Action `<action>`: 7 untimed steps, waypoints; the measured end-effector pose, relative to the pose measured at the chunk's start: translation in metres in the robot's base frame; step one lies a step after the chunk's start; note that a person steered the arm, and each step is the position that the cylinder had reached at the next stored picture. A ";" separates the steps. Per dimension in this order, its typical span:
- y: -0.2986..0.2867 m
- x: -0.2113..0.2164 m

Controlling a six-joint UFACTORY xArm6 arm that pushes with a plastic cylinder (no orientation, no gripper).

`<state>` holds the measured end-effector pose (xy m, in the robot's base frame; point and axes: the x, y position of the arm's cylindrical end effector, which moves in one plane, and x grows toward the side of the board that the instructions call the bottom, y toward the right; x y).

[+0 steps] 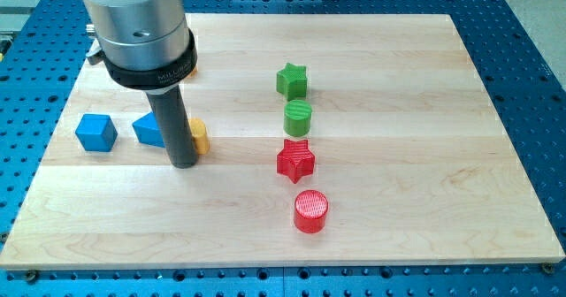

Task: Keep the yellow blocks parallel right to the triangle

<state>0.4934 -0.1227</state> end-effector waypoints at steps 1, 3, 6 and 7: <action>0.001 -0.010; -0.109 0.063; -0.144 -0.076; -0.098 -0.145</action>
<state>0.3480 -0.2211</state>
